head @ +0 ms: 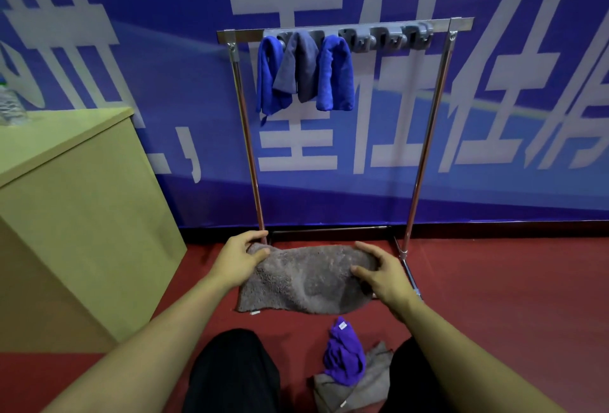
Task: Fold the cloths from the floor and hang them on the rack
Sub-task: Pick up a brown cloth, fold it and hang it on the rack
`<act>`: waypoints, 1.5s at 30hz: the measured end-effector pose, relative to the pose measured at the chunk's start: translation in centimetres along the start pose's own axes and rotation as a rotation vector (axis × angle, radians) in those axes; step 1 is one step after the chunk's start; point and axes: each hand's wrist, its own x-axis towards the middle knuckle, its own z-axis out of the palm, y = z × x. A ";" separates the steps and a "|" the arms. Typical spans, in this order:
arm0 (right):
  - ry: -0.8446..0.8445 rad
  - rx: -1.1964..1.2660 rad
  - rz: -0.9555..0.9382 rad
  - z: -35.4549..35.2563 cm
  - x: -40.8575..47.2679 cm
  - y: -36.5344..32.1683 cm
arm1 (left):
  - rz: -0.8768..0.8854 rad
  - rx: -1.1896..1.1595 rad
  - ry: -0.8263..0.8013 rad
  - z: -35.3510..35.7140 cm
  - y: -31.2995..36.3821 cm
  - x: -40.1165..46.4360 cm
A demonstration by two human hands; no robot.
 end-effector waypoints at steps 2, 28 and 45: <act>0.008 -0.044 -0.022 -0.8 0.4 -0.4 | -0.065 -0.031 0.021 0.0 -0.9 0.2; -0.024 -0.371 -0.102 -5.9 3.5 -1.8 | 0.031 0.156 0.082 0.0 -1.1 1.3; 0.098 -0.172 -0.184 -5.5 3.1 -4.4 | 0.068 -0.251 0.054 -0.2 -0.5 1.6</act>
